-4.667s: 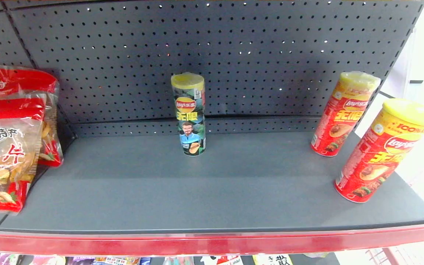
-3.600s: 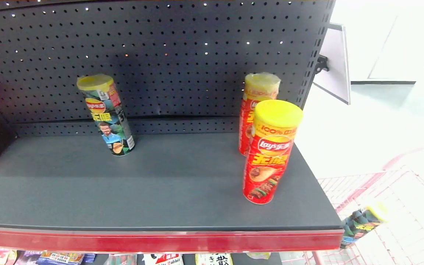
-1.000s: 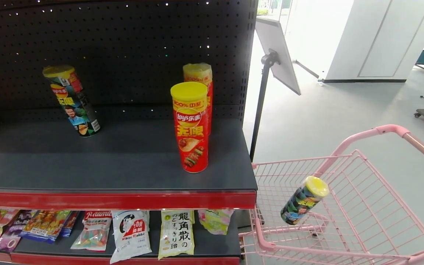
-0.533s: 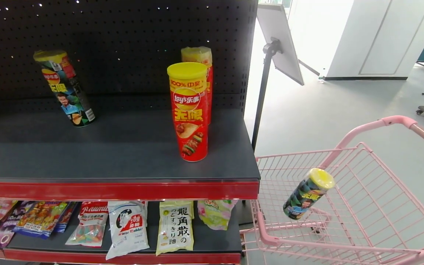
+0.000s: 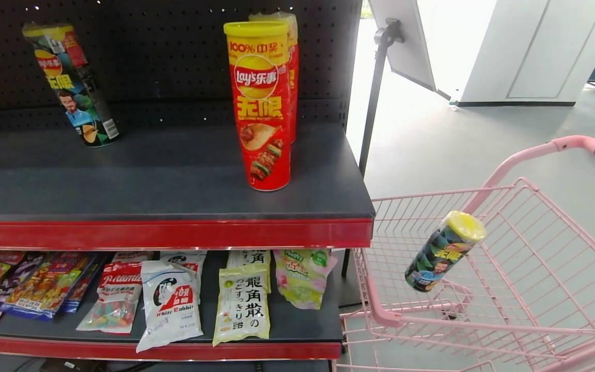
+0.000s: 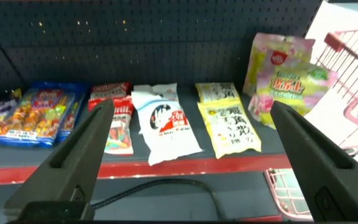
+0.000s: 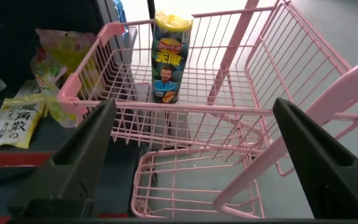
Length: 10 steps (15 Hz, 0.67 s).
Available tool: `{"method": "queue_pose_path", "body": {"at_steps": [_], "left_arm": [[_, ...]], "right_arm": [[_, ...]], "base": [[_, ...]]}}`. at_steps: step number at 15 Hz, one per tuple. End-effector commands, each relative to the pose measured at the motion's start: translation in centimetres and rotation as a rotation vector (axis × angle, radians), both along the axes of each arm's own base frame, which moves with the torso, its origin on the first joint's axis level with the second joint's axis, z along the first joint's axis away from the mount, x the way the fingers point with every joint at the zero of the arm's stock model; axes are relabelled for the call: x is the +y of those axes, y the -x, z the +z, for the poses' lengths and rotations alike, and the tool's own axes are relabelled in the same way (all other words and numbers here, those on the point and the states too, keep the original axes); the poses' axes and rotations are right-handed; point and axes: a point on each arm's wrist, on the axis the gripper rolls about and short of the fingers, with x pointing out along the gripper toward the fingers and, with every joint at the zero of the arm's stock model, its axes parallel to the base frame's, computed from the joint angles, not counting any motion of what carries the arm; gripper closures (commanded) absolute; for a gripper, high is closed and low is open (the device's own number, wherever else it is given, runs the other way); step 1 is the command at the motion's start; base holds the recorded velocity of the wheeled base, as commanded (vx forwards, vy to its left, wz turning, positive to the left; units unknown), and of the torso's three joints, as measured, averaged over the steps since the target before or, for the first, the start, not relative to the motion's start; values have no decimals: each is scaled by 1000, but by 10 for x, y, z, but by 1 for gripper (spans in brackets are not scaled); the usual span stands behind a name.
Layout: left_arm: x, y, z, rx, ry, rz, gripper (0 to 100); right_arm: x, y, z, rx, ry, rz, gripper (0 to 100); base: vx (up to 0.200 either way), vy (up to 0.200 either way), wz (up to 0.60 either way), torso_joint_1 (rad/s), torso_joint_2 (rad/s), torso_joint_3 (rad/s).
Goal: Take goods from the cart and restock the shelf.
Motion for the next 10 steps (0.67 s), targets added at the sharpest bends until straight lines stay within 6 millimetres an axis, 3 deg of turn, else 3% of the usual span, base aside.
{"method": "queue_pose_path", "body": {"at_steps": [1,4,8,9,10], "left_arm": [[0,0,0,2,0,0,0],[0,0,0,2,0,0,0],[0,0,0,2,0,0,0],[0,0,0,2,0,0,0],[0,0,0,2,0,0,0]], "right_arm": [[0,0,0,0,0,0,0],[0,0,0,0,0,0,0],[0,0,0,0,6,-1,0],[0,5,24,-81,15,6,0],[0,0,95,-114,23,30,0]], "base": [[0,0,0,-198,525,330],[0,0,0,-98,271,173],[0,0,0,-5,23,13],[0,0,0,0,0,0],[0,0,0,0,0,0]]}}
